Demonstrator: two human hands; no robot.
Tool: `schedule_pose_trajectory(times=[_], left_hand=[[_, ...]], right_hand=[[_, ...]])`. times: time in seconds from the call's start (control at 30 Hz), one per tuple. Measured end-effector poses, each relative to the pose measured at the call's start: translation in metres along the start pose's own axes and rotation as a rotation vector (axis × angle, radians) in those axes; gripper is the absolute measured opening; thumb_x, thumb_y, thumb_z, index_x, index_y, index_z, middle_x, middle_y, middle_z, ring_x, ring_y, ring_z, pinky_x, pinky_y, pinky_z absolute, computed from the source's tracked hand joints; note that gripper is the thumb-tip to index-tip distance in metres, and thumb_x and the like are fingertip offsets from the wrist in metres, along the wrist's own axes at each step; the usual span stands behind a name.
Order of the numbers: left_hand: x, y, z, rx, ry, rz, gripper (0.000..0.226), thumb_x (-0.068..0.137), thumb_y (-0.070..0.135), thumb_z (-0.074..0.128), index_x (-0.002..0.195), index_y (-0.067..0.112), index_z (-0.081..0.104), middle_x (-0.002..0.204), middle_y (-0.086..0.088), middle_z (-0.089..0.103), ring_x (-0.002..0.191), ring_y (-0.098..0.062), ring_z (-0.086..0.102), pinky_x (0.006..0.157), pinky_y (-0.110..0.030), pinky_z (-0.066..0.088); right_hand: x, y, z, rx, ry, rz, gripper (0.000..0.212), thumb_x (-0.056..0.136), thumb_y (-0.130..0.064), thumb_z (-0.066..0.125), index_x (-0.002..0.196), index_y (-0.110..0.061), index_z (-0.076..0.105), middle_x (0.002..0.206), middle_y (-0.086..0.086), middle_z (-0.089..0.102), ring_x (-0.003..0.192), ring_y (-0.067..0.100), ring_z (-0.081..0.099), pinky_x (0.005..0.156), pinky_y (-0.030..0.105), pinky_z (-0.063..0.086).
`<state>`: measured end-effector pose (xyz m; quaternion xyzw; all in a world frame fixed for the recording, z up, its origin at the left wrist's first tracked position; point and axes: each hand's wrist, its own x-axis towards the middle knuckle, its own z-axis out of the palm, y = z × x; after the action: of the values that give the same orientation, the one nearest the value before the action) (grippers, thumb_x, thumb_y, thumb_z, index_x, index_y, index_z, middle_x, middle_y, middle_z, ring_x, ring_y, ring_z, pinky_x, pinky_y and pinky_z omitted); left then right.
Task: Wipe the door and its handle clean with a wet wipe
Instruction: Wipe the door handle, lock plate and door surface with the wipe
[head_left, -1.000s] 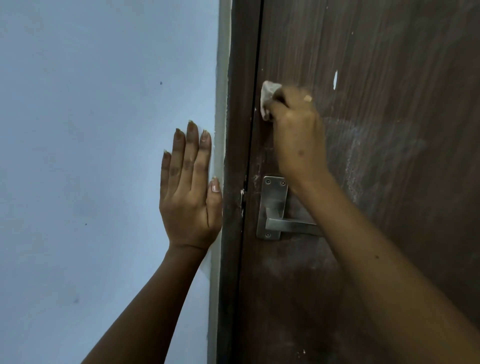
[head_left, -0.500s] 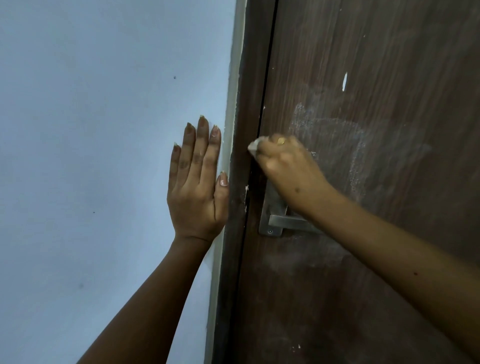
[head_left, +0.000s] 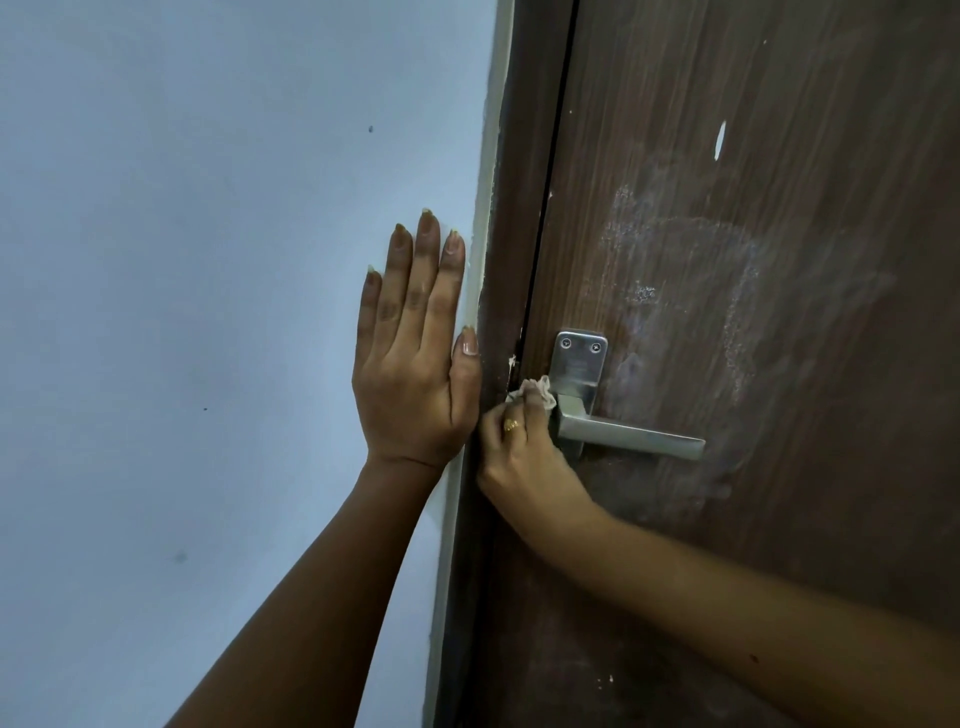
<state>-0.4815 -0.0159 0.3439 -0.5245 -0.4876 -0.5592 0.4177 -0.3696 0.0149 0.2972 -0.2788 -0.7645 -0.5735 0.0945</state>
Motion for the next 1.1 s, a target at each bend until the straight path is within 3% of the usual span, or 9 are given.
schedule_pose_trajectory(times=[0.07, 0.17, 0.33, 0.47, 0.6, 0.7, 0.87, 1.0, 1.1], left_hand=[[0.0, 0.0, 0.0, -0.001, 0.003, -0.002, 0.052, 0.094, 0.022, 0.031, 0.143, 0.005, 0.036, 0.151, -0.016, 0.034, 0.144, -0.028, 0.024, 0.121, -0.037, 0.014], [-0.001, -0.001, 0.0, 0.004, -0.001, -0.005, 0.052, 0.094, 0.021, 0.032, 0.143, 0.006, 0.036, 0.151, -0.016, 0.034, 0.144, -0.028, 0.024, 0.121, -0.036, 0.014], [0.0, 0.0, 0.001, -0.005, 0.007, -0.003, 0.051, 0.095, 0.02, 0.032, 0.143, 0.005, 0.035, 0.151, -0.017, 0.033, 0.144, -0.029, 0.024, 0.121, -0.039, 0.016], [-0.002, 0.0, 0.002, 0.009, 0.013, -0.009, 0.052, 0.094, 0.02, 0.035, 0.144, 0.006, 0.033, 0.151, -0.016, 0.033, 0.144, -0.028, 0.023, 0.121, -0.038, 0.015], [-0.001, 0.001, 0.001, 0.014, 0.018, -0.003, 0.052, 0.095, 0.021, 0.033, 0.144, 0.005, 0.034, 0.151, -0.017, 0.033, 0.145, -0.026, 0.021, 0.121, -0.039, 0.016], [-0.001, 0.002, 0.0, 0.011, 0.012, 0.007, 0.052, 0.095, 0.021, 0.03, 0.143, 0.002, 0.034, 0.151, -0.02, 0.033, 0.144, -0.03, 0.022, 0.12, -0.041, 0.017], [-0.001, 0.002, 0.0, 0.022, 0.023, 0.003, 0.053, 0.094, 0.021, 0.031, 0.143, 0.003, 0.034, 0.151, -0.02, 0.032, 0.144, -0.031, 0.022, 0.12, -0.042, 0.018], [-0.002, 0.003, 0.001, 0.016, 0.026, -0.003, 0.053, 0.093, 0.021, 0.032, 0.143, 0.003, 0.035, 0.151, -0.02, 0.032, 0.144, -0.031, 0.021, 0.12, -0.042, 0.017], [-0.002, 0.003, 0.002, 0.018, 0.029, 0.002, 0.053, 0.094, 0.021, 0.031, 0.143, 0.003, 0.035, 0.151, -0.02, 0.032, 0.144, -0.03, 0.021, 0.12, -0.042, 0.018]], right_hand=[[-0.012, -0.012, 0.012, -0.053, 0.018, -0.044, 0.038, 0.083, 0.002, 0.034, 0.106, 0.008, 0.064, 0.094, 0.025, 0.064, 0.091, 0.043, 0.062, 0.093, 0.052, 0.046], [-0.032, -0.015, 0.029, -0.017, -0.013, -0.122, 0.034, 0.089, -0.01, 0.046, 0.111, 0.011, 0.06, 0.104, 0.03, 0.059, 0.101, 0.049, 0.055, 0.101, 0.061, 0.035], [-0.076, -0.012, 0.062, -0.03, 0.031, -0.122, 0.049, 0.093, -0.007, 0.014, 0.131, 0.023, 0.024, 0.142, 0.035, 0.021, 0.13, 0.049, 0.02, 0.112, 0.059, 0.004], [-0.094, -0.03, 0.077, 0.232, 0.122, 0.034, 0.049, 0.094, 0.003, 0.008, 0.134, 0.012, 0.034, 0.143, 0.028, 0.027, 0.129, 0.036, 0.032, 0.111, 0.045, 0.02], [-0.085, -0.028, 0.082, 0.325, 0.211, 0.061, 0.05, 0.094, -0.013, 0.023, 0.142, 0.003, 0.023, 0.15, 0.017, 0.019, 0.137, 0.027, 0.022, 0.115, 0.04, 0.009], [-0.07, -0.028, 0.072, 0.505, 0.122, 0.117, 0.061, 0.093, -0.03, 0.035, 0.145, -0.003, 0.019, 0.154, 0.011, 0.016, 0.14, 0.021, 0.02, 0.111, 0.037, 0.013], [-0.066, -0.056, 0.063, 0.941, -0.018, 0.213, 0.065, 0.094, -0.036, 0.039, 0.148, -0.011, 0.011, 0.156, 0.004, 0.013, 0.141, 0.018, 0.018, 0.116, 0.028, 0.006], [-0.091, -0.052, 0.083, 0.71, -0.04, -0.008, 0.057, 0.096, -0.033, 0.03, 0.147, -0.012, 0.017, 0.152, 0.005, 0.018, 0.136, 0.019, 0.028, 0.116, 0.032, 0.011], [-0.071, -0.034, 0.073, 0.614, 0.113, 0.11, 0.055, 0.095, -0.032, 0.033, 0.143, -0.007, 0.028, 0.15, 0.007, 0.021, 0.139, 0.016, 0.018, 0.117, 0.033, 0.004]])
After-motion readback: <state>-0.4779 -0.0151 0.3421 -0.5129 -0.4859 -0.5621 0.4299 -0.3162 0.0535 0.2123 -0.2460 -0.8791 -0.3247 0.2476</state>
